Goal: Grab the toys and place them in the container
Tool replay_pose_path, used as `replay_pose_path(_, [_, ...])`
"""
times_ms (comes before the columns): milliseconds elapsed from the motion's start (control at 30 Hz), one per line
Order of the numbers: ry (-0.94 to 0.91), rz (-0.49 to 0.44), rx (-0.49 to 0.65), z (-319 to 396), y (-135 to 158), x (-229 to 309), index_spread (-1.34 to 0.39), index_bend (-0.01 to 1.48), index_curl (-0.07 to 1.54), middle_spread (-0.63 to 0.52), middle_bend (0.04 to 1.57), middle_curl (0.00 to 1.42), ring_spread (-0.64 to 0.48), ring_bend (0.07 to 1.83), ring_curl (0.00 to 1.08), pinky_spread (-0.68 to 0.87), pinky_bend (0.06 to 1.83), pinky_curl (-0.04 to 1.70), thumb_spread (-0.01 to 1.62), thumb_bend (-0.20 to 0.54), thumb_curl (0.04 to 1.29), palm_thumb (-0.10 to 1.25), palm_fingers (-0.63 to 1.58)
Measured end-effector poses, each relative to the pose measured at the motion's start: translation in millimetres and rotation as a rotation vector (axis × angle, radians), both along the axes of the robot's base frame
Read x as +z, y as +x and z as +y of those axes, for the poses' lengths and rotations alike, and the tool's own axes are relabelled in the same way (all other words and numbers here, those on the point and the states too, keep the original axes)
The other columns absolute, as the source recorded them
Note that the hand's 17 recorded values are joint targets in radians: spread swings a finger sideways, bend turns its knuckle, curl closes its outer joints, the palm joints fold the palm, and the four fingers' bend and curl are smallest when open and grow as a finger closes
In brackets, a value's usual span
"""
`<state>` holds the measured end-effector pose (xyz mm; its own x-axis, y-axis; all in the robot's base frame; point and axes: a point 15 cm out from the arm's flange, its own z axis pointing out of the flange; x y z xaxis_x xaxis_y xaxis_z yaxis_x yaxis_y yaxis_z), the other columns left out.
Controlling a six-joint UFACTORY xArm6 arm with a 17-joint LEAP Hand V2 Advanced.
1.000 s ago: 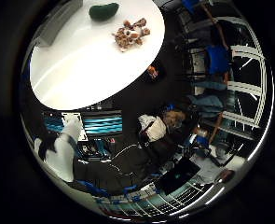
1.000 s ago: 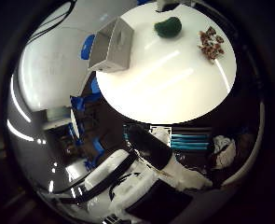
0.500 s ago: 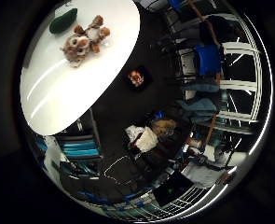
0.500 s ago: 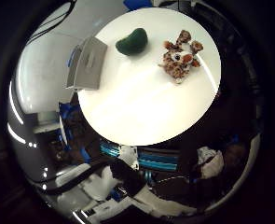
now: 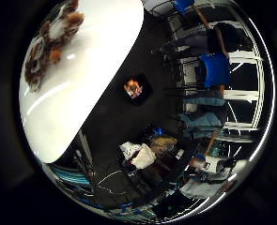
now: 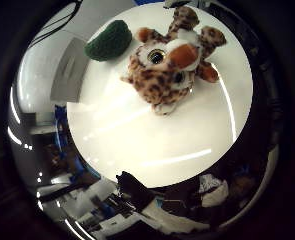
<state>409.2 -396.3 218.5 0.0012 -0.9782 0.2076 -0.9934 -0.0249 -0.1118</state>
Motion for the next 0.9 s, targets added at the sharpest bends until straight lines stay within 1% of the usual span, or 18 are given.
replay_pose_path(133, [-0.018,-0.032,0.015,2.0,13.8,2.7,-0.39,0.16,0.26,0.00,0.18,0.30,0.20,0.28,0.27,0.42,0.46,0.31,0.97,-0.028,0.29,0.32,-0.01])
replay_pose_path(333, [-0.038,-0.054,0.042,12.2,22.5,23.7,-0.40,0.16,0.27,0.00,0.18,0.29,0.20,0.27,0.26,0.42,0.46,0.31,0.97,-0.029,0.29,0.32,-0.01])
replay_pose_path(467, [-0.046,-0.065,0.079,21.8,30.1,33.7,-0.40,0.16,0.27,0.00,0.18,0.29,0.20,0.27,0.27,0.42,0.45,0.31,0.97,-0.029,0.29,0.32,-0.01])
replay_pose_path(700, [-0.032,-0.054,0.136,44.4,45.8,25.5,-0.40,0.16,0.26,0.00,0.18,0.29,0.19,0.27,0.27,0.41,0.45,0.31,0.95,-0.031,0.28,0.30,-0.01])
replay_pose_path(900, [-0.025,-0.048,0.202,73.2,66.3,14.5,-0.40,0.16,0.26,-0.01,0.18,0.29,0.19,0.26,0.27,0.40,0.44,0.31,0.94,-0.031,0.28,0.28,-0.02])
